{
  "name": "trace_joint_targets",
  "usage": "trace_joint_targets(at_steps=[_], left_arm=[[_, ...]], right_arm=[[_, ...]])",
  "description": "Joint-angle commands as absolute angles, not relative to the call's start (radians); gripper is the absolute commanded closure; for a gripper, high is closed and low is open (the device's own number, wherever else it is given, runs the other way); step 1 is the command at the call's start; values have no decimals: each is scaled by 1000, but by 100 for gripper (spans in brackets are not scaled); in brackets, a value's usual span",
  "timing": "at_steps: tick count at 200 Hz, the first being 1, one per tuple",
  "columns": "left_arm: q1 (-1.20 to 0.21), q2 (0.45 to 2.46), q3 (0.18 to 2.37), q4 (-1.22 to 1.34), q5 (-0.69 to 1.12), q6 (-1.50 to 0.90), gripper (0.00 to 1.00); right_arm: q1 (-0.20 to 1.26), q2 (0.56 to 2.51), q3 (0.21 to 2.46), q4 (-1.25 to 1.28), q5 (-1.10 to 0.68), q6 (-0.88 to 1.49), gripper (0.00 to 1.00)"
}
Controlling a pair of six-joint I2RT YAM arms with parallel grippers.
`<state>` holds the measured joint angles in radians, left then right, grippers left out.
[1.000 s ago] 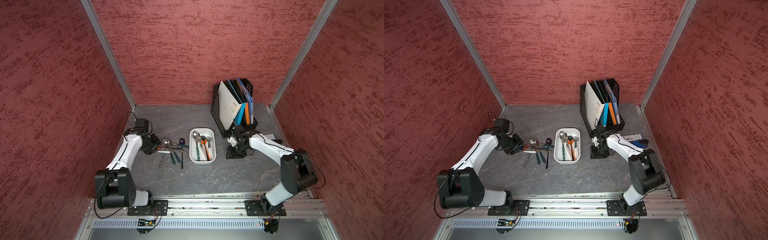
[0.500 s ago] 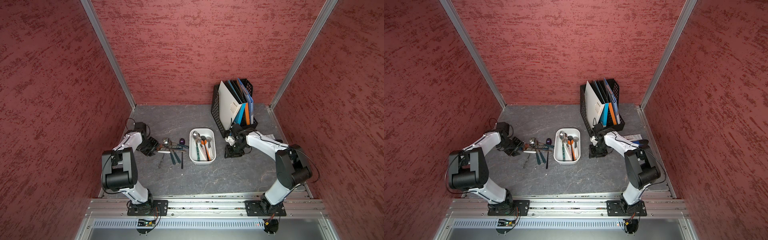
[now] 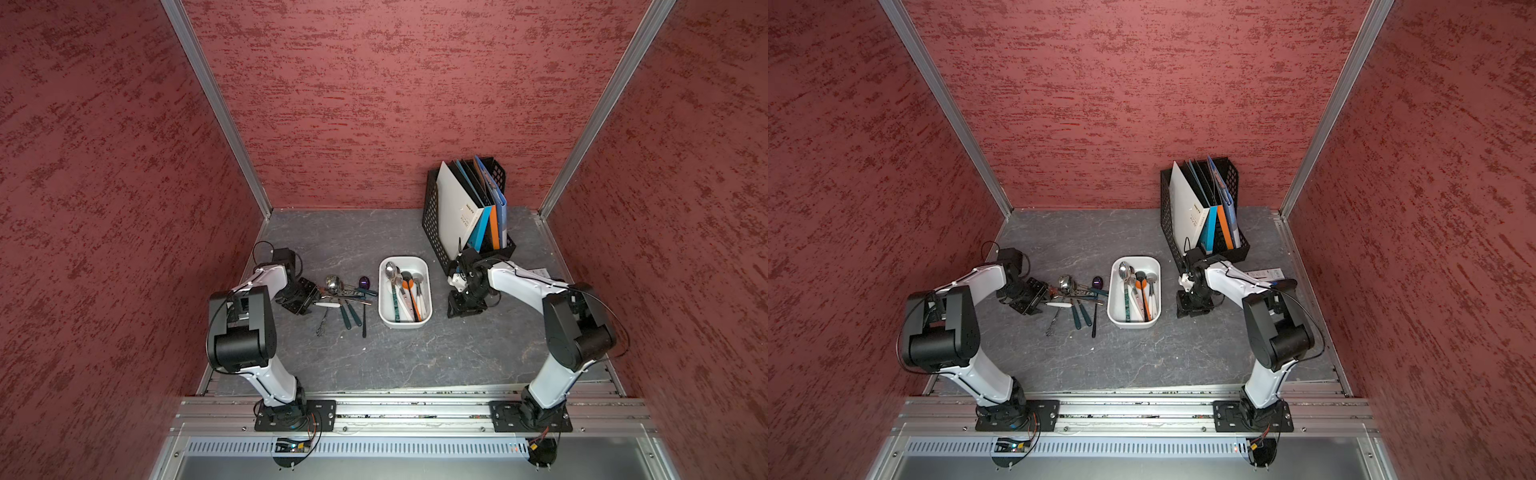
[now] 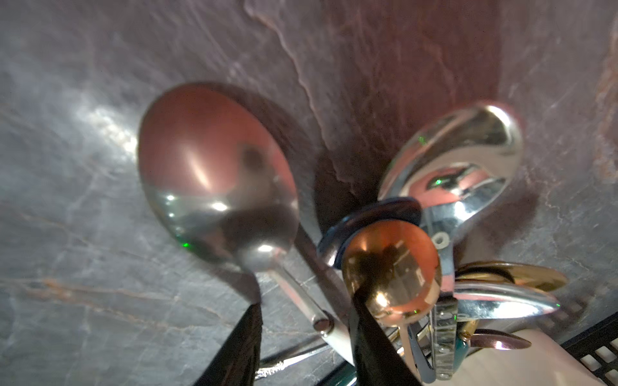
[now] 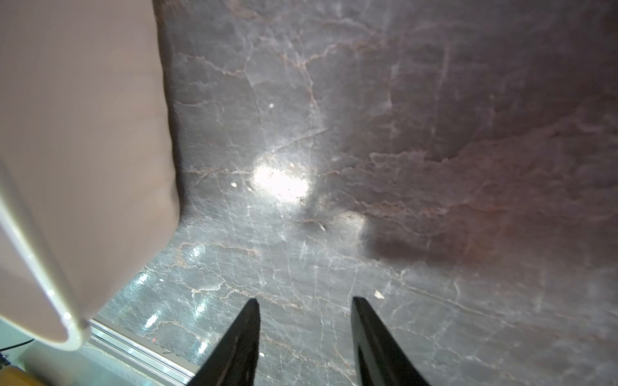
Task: Put the spoon into the storage box
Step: Pick up the spoon from the center of the board.
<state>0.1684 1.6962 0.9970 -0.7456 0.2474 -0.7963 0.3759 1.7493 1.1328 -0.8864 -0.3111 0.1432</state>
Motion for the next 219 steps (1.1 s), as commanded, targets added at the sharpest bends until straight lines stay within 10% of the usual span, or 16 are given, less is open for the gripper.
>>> trace_joint_targets(at_steps=[1,219], left_arm=[[155,1715,1008,-745,215,-813,59],[155,1525,893,-793,167,-730,89]], right_arm=[[370,1762,1159,-882,-322,125,53],[371,1709,1140,-888,-320,129,53]])
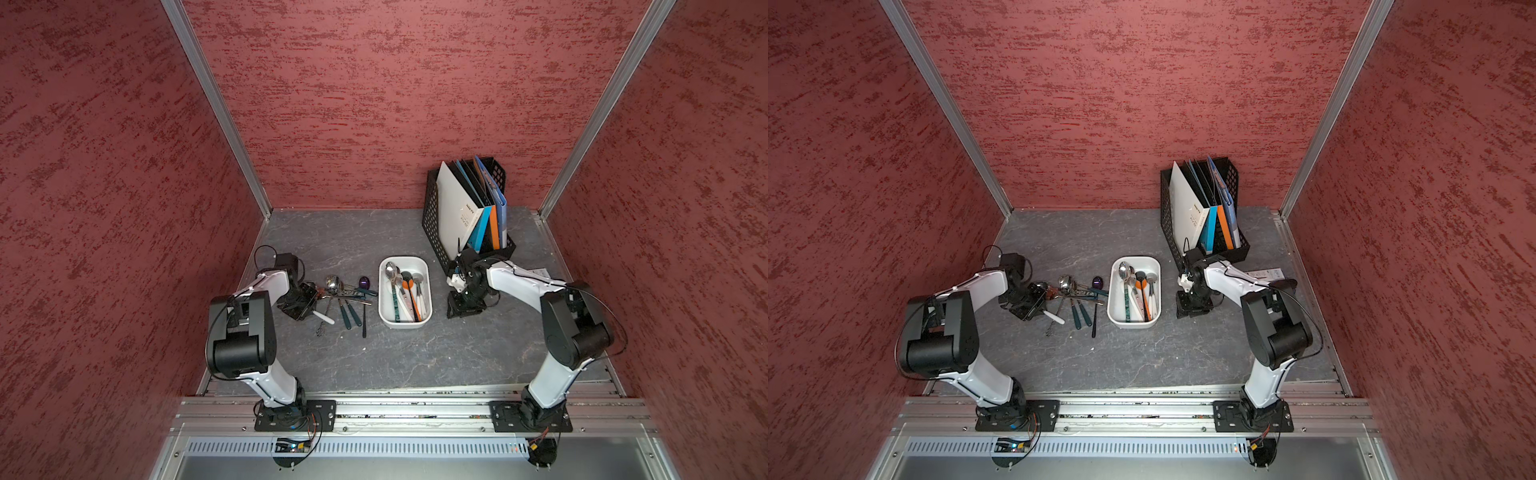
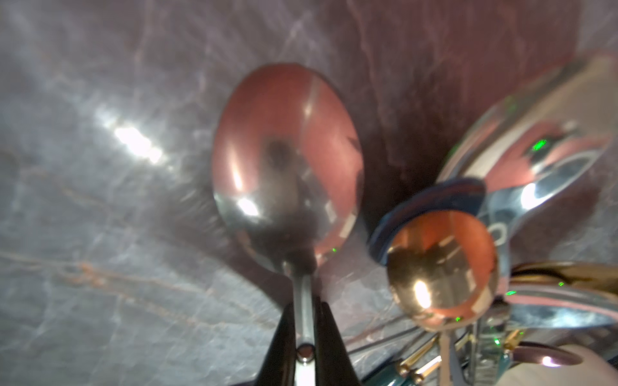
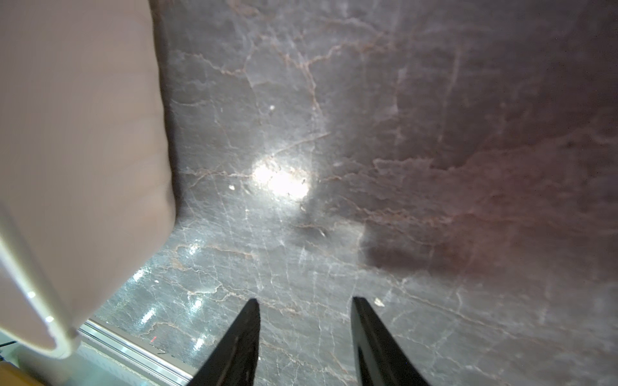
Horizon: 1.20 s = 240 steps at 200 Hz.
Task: Put the spoon into the storage box
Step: Pick up the spoon from the center of the board, then place the spoon in the storage box.
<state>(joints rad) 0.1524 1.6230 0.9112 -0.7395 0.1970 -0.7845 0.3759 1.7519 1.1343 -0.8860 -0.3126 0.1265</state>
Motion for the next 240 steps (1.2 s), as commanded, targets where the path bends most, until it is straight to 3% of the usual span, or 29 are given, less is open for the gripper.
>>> trace_joint_targets(at_steps=[1,63,102,200,240], left_arm=[[155,1521,893,-795,165,-728,89],[121,1316,933,-932,152,-550,91],[-11,1305,1040,-955,188,-483,91],[-459,1746,1529,-960,233,-467,91],[-552,1958,1680,-961,275,-456,91]], right_arm=[[371,1709,1140,-888,-320,129,53],[371,1648,1138,-911,-302,152,53],[370,1599,1134,-948,-270,178,53],[374,1461,1052,-988,-225,254,53],[374,1411,1036,-1013,-209,258,53]])
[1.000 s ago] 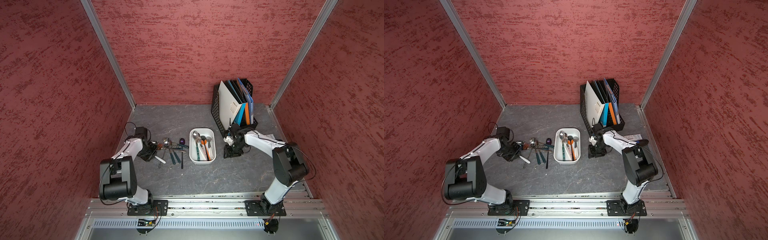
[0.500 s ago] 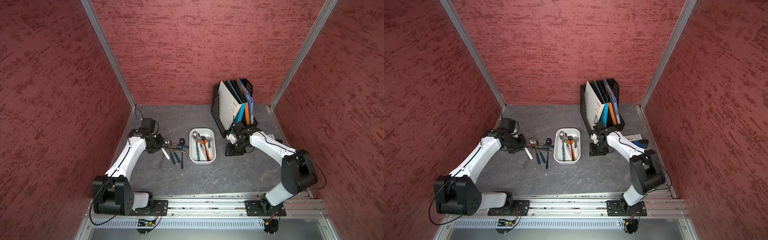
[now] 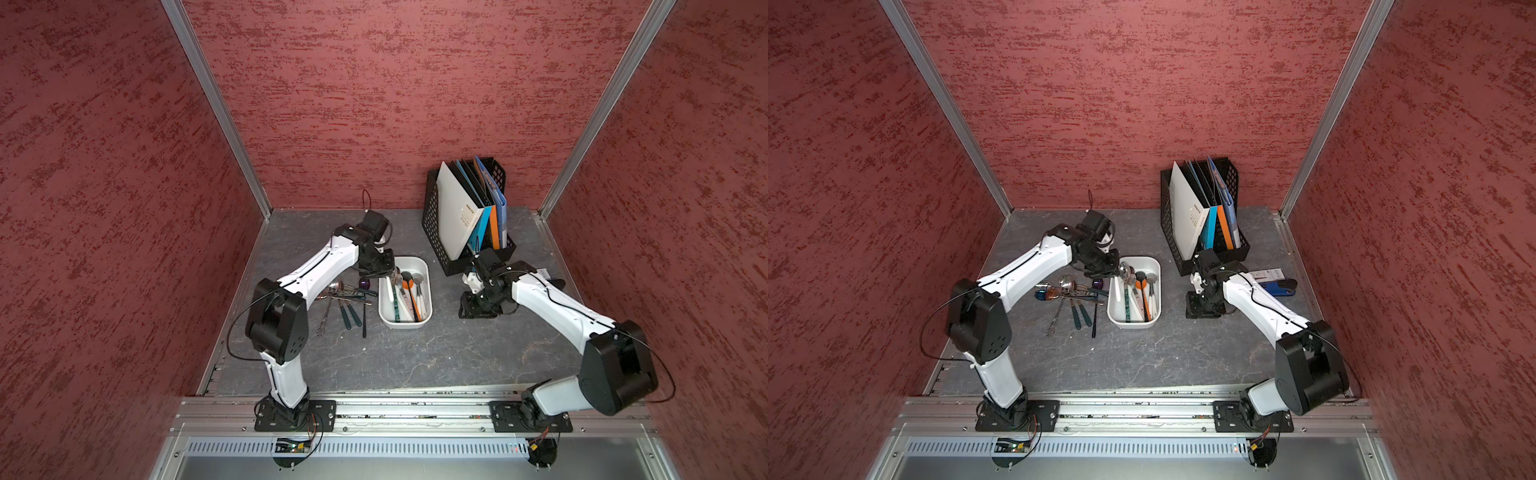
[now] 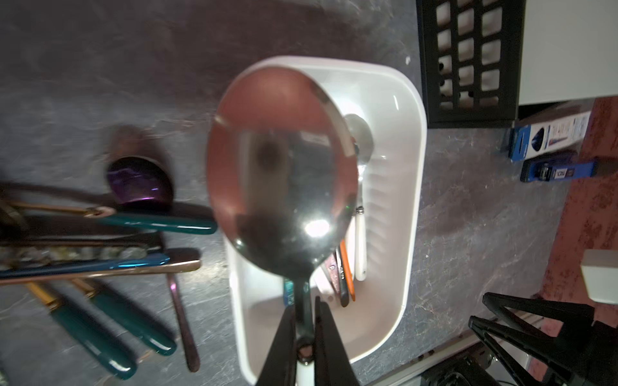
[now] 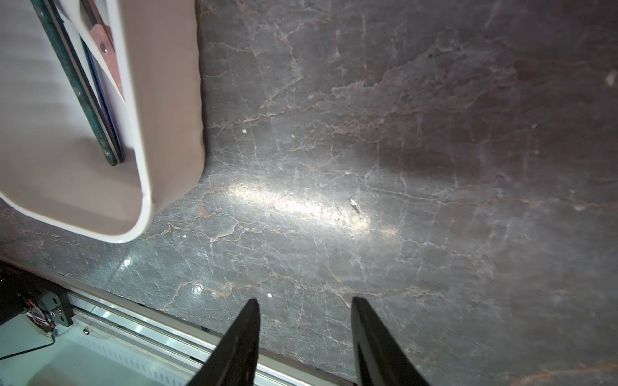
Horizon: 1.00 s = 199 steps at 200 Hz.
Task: Put the spoon into the storage box
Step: Place the spoon in the storage box.
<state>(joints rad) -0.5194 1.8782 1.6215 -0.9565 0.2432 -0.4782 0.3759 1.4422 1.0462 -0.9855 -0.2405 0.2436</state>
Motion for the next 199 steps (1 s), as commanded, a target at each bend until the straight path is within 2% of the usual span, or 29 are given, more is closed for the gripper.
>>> trace_joint_targets(at_steps=[1,38,118,168,199], left_arm=[[-554,1964,1684,-961,276,-457,91],[-583,2088,1741,-976,323,-450,91],[-582,2164,1713,-950,362,-456,90],[-583,2240,1787,-1007,355,-455,89],[-583,2260,1807,-1027,349,-456,83]], right_arm=[[374,1410,1036,-1013,-209,258,53],[374,1402,1029,-1017,-205,263,53],[374,1435,1022,-993,-216,257,53],[374,1451,1020,-980,-225,251,53],[375,1451,1014,-968,-231,250,53]])
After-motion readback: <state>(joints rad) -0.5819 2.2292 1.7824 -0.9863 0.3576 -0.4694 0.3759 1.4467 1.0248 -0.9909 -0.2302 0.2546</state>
